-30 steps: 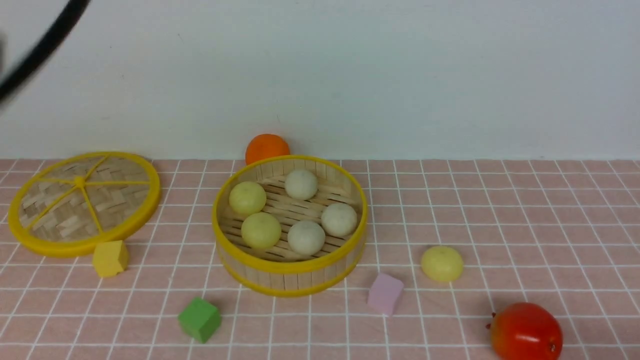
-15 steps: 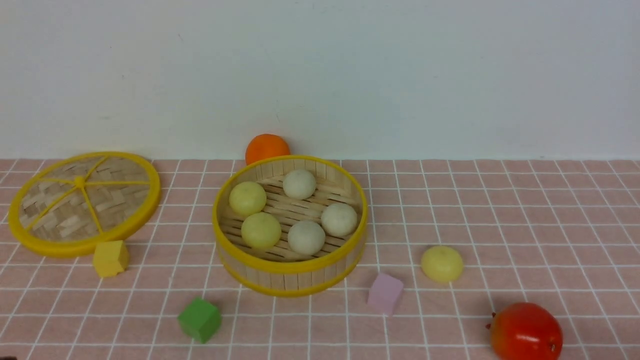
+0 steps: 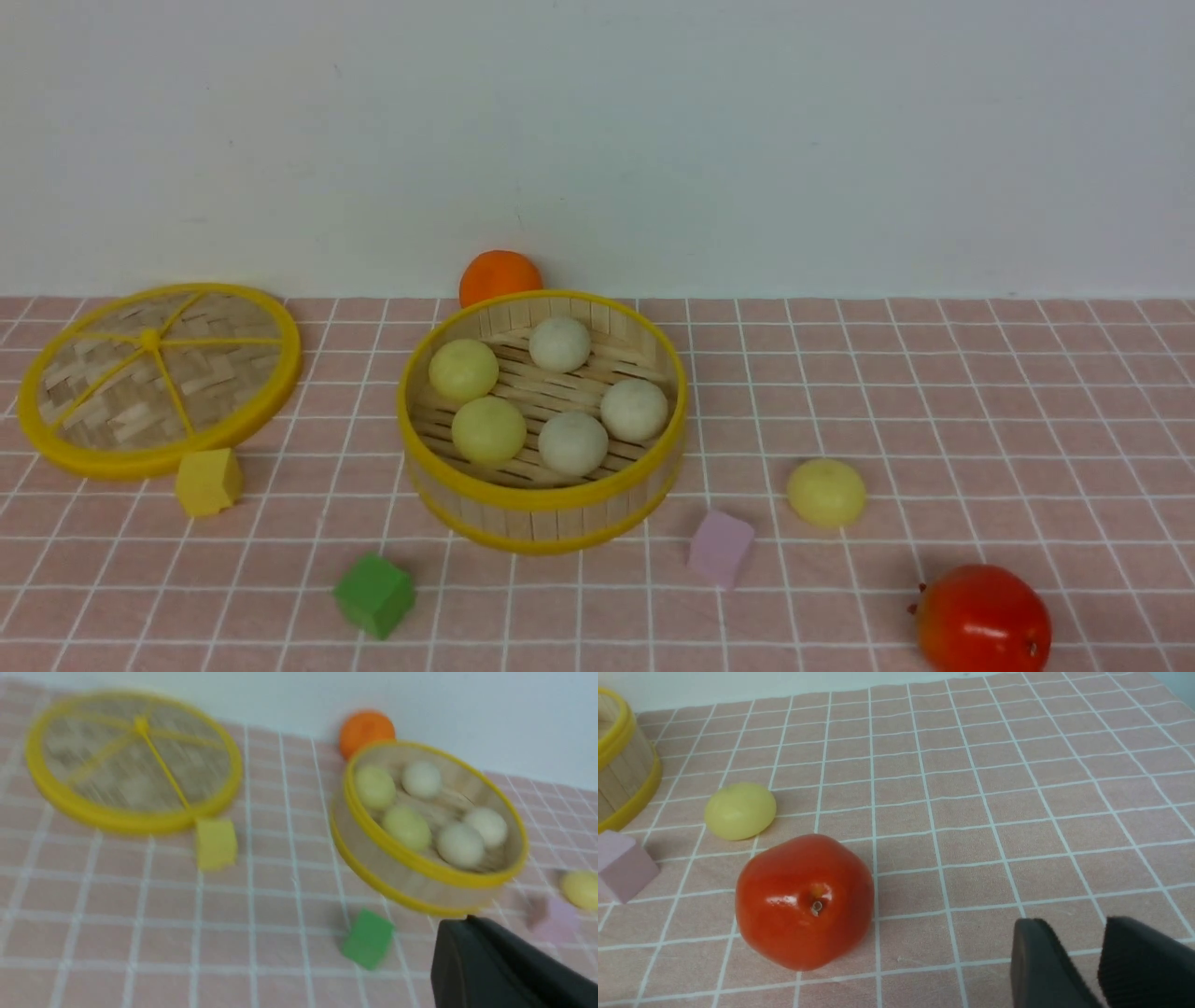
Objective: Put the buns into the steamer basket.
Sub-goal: Use the right arm to grab a steamed stuffed bun
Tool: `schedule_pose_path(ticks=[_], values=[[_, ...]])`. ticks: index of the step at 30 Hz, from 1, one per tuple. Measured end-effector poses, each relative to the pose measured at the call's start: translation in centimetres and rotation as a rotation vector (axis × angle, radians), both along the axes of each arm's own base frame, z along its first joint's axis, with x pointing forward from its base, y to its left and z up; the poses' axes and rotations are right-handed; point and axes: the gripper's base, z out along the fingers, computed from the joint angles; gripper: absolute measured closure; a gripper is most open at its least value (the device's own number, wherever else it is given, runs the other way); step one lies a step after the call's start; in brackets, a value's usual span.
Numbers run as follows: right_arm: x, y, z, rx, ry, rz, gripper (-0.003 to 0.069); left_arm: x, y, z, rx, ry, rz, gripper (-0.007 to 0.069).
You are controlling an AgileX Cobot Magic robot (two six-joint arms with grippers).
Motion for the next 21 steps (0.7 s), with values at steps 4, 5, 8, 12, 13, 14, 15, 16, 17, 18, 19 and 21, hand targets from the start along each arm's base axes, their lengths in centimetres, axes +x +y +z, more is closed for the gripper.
schedule_pose_path(ticks=[4, 5, 8, 12, 13, 14, 15, 16, 17, 18, 19, 21], values=[[0.0, 0.0, 0.0, 0.0, 0.0, 0.0, 0.0419, -0.3, 0.1, -1.6, 0.015, -0.144, -0.006, 0.0612], [0.0, 0.0, 0.0, 0.0, 0.0, 0.0, 0.0419, -0.2, 0.1, -1.7, 0.018, -0.144, -0.004, 0.0612], [0.0, 0.0, 0.0, 0.0, 0.0, 0.0, 0.0419, -0.9, 0.4, -4.7, 0.003, -0.18, 0.049, 0.0612], [0.0, 0.0, 0.0, 0.0, 0.0, 0.0, 0.0419, -0.4, 0.6, -9.4, -0.001, -0.069, 0.136, 0.0612], [0.0, 0.0, 0.0, 0.0, 0.0, 0.0, 0.0419, -0.3, 0.7, -10.4, -0.003, -0.039, 0.153, 0.0612], [0.0, 0.0, 0.0, 0.0, 0.0, 0.0, 0.0419, -0.2, 0.8, -11.5, -0.009, 0.002, 0.175, 0.0612], [0.0, 0.0, 0.0, 0.0, 0.002, 0.0, 0.0419, -0.2, 0.9, -12.1, -0.012, 0.031, 0.195, 0.0612], [0.0, 0.0, 0.0, 0.0, 0.001, 0.0, 0.0419, -0.2, 0.9, -12.1, -0.026, 0.031, 0.211, 0.0612], [0.0, 0.0, 0.0, 0.0, 0.001, 0.0, 0.0419, -0.2, 1.0, -12.1, -0.034, 0.032, 0.226, 0.0612], [0.0, 0.0, 0.0, 0.0, 0.001, 0.0, 0.0419, -0.2, 1.0, -12.1, -0.039, 0.032, 0.237, 0.0612], [0.0, 0.0, 0.0, 0.0, 0.001, 0.0, 0.0419, -0.2, 1.0, -12.1, -0.043, 0.031, 0.248, 0.0612], [0.0, 0.0, 0.0, 0.0, 0.001, 0.0, 0.0419, -0.2, 1.1, -12.1, -0.048, 0.032, 0.26, 0.0612]])
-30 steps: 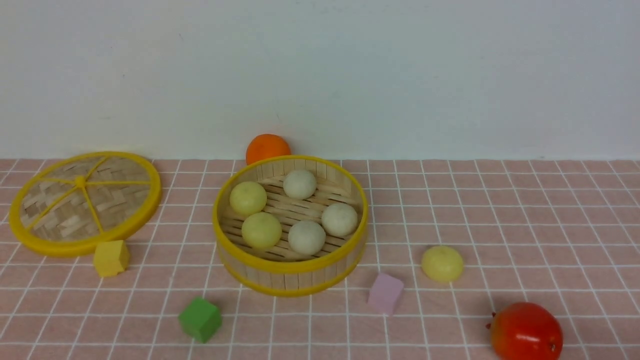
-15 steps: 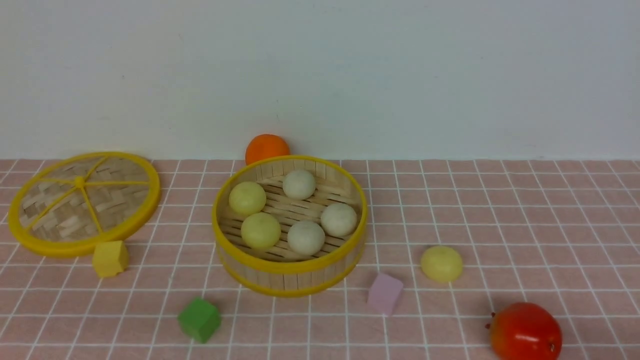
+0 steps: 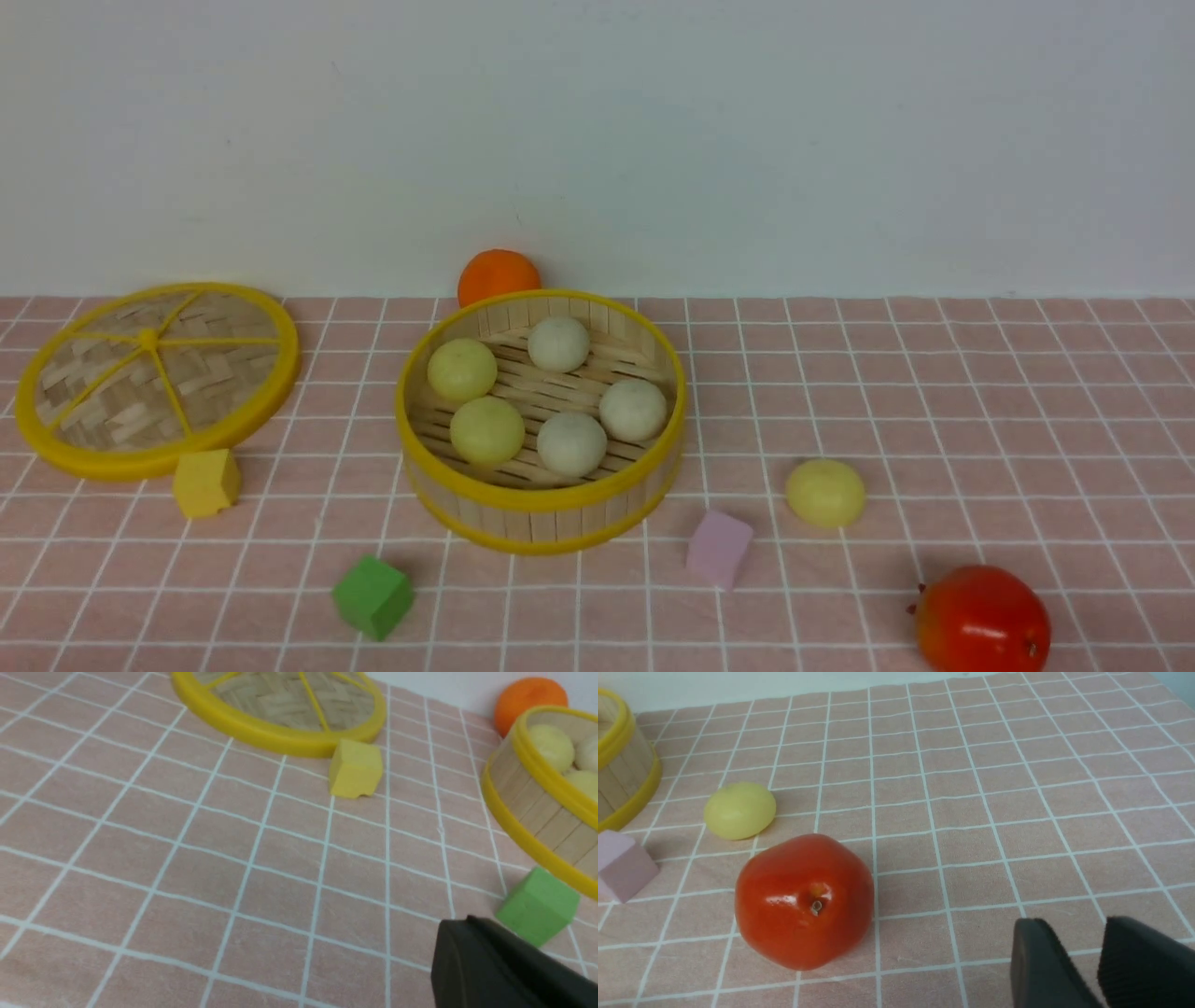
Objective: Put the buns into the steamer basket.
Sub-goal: Use the right arm to grab a steamed stuffed bun
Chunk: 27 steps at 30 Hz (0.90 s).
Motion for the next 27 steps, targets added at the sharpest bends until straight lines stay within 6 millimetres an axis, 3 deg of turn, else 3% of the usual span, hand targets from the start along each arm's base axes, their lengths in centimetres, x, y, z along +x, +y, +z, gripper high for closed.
schedule_pose_path(ticks=[21, 25, 27], values=[[0.0, 0.0, 0.0, -0.007, -0.001, -0.001, 0.0419, 0.0, 0.0, 0.0, -0.008, -0.004, 0.0, 0.0612], [0.2, 0.0, 0.4, 0.013, -0.061, -0.002, 0.0419, 0.0, 0.0, 0.0, -0.008, -0.004, 0.0, 0.0612], [0.4, 0.0, 1.7, 0.08, -0.207, -0.012, 0.0419, 0.0, 0.0, 0.0, -0.008, -0.004, 0.0, 0.0612]])
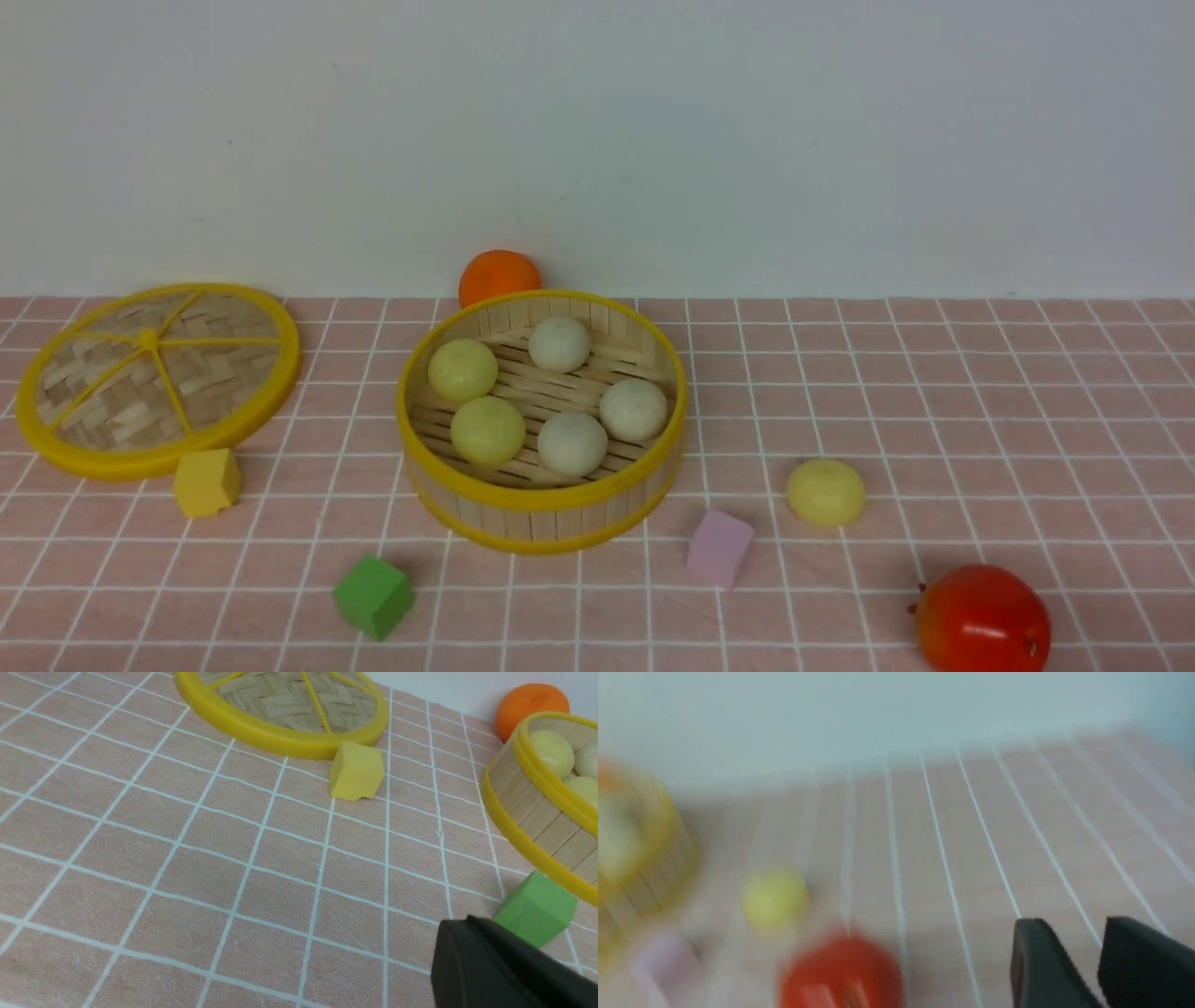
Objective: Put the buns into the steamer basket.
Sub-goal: Use the right arm to grab a steamed stuffed bun
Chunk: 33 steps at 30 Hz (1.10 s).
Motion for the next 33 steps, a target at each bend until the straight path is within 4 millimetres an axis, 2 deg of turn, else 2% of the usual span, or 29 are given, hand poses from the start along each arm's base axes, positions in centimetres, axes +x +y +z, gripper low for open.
schedule_pose_path(ticks=[7, 13, 14, 15, 16, 17, 18, 19, 21, 23, 24, 25, 26, 30, 33], values=[[0.0, -0.4, 2.2, 0.15, -0.252, -0.038, 0.0419, 0.0, 0.0, 0.0, 0.0, -0.001, 0.0, 0.0612], [-0.4, -0.5, 4.2, 0.269, -0.345, -0.038, 0.0419, 0.0, 0.0, 0.0, -0.001, -0.001, 0.0, 0.0612], [-0.7, -0.4, 5.9, 0.316, -0.368, -0.024, 0.0419, 0.0, 0.0, 0.0, -0.001, -0.001, 0.0, 0.0612], [-0.7, -0.3, 6.1, 0.321, -0.368, -0.022, 0.0419, 0.0, 0.0, 0.0, -0.001, -0.001, 0.0, 0.0612], [-1.0, -0.2, 8.8, 0.359, -0.386, -0.002, 0.0419, 0.0, 0.0, 0.0, -0.001, -0.001, 0.0, 0.0612], [-1.2, -0.1, 10.5, 0.369, -0.386, 0.01, 0.0419, 0.0, 0.0, 0.0, -0.001, -0.001, 0.0, 0.061], [-1.0, -0.1, 10.4, 0.37, -0.372, 0.009, 0.0419, 0.0, 0.0, 0.0, -0.001, -0.001, 0.0, 0.061], [-1.1, 0.1, 13.2, 0.37, -0.362, 0.029, 0.0419, 0.0, 0.0, 0.0, -0.001, -0.001, 0.0, 0.0609], [-0.4, 0.4, 16.0, 0.365, -0.278, 0.049, 0.0419, 0.0, 0.0, 0.0, -0.001, -0.001, 0.0, 0.0608], [1.4, 0.6, 17.3, 0.343, -0.122, 0.061, 0.0419, 0.0, 0.0, 0.0, -0.001, -0.001, 0.0, 0.0605], [1.6, 0.6, 17.4, 0.338, -0.118, 0.06, 0.0419, 0.0, 0.0, 0.0, -0.001, -0.001, 0.0, 0.0605], [3.4, 0.6, 17.3, 0.307, -0.001, 0.058, 0.0419, 0.0, 0.0, 0.0, -0.001, -0.001, 0.0, 0.0603], [4.4, 0.5, 16.9, 0.297, 0.057, 0.054, 0.0419, 0.0, 0.0, 0.0, -0.001, -0.001, 0.0, 0.0602], [9.5, 0.2, 13.6, 0.304, 0.304, 0.025, 0.0419, 0.0, 0.0, 0.0, -0.001, -0.001, 0.0, 0.0601], [11.5, 0.2, 12.0, 0.336, 0.408, 0.022, 0.0419, 0.0, 0.0, 0.0, -0.001, -0.001, 0.0, 0.06]])
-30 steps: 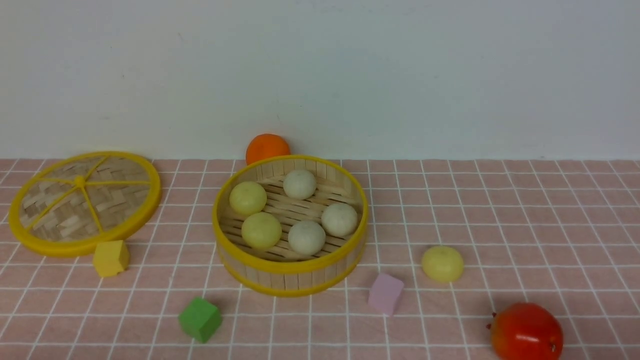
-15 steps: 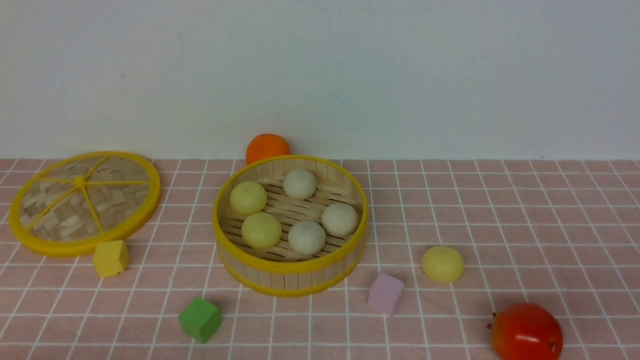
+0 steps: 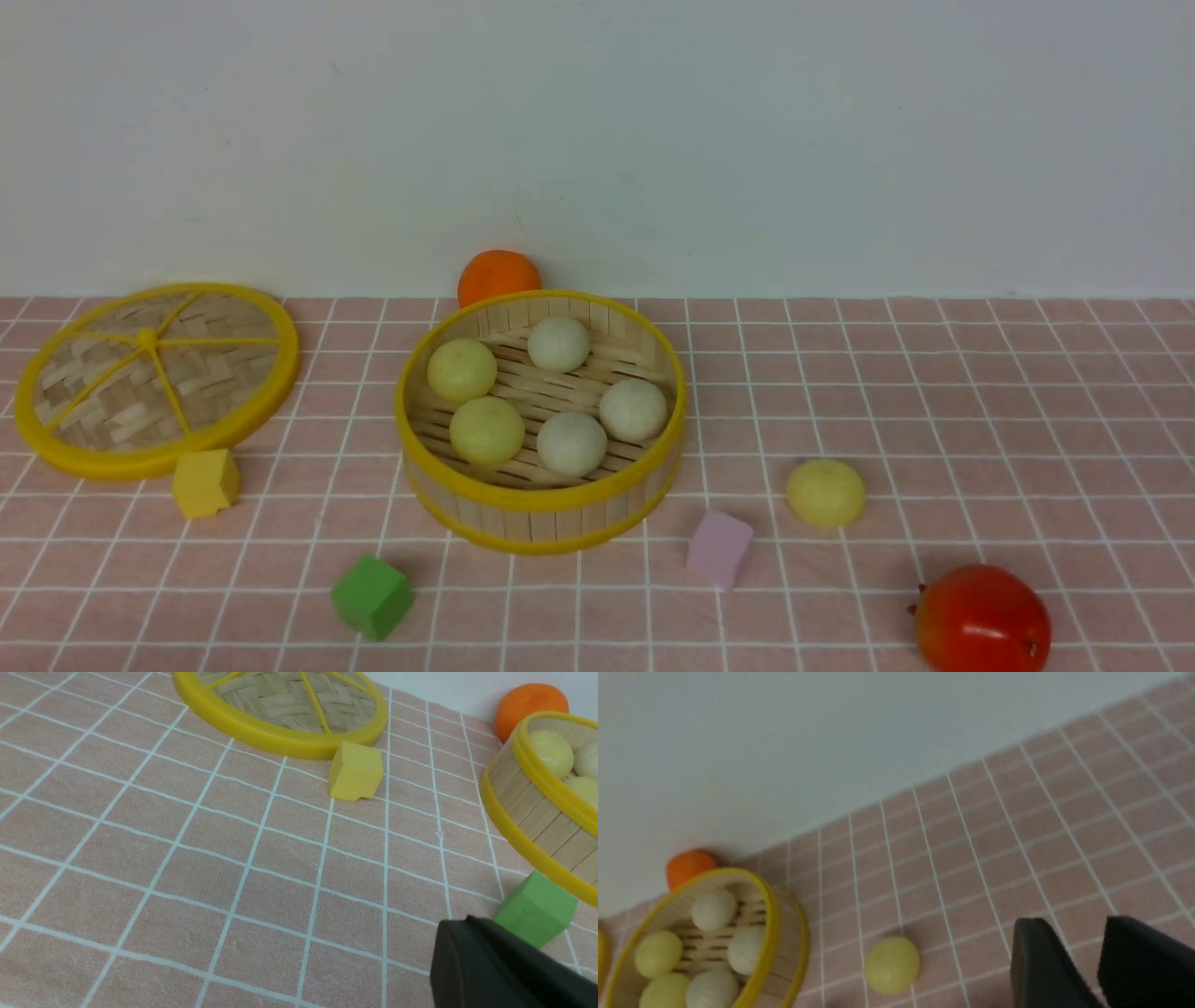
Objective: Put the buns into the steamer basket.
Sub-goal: Use the right arm to grab a steamed stuffed bun
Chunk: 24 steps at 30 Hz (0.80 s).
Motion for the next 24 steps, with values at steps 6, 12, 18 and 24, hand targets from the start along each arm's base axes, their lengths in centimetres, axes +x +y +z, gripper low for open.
schedule_pose_path(ticks=[6, 12, 18, 24], values=[[6.9, 1.0, -3.7, 0.067, 0.316, 0.172, 0.0419, 0.0, 0.0, 0.0, 0.0, 0.0, 0.0, 0.0594], [14.8, 4.6, -5.1, 0.066, 0.45, 0.375, 0.0419, 0.0, 0.0, 0.0, 0.0, 0.0, 0.0, 0.0594], [20.5, 9.6, -6.6, -0.033, 0.573, 0.459, 0.0419, 0.0, 0.0, 0.0, 0.0, 0.0, 0.0, 0.0591], [23.7, 14.0, -9.5, -0.165, 0.789, 0.465, 0.0419, 0.0, 0.0, 0.0, 0.0, 0.0, 0.0, 0.0582]])
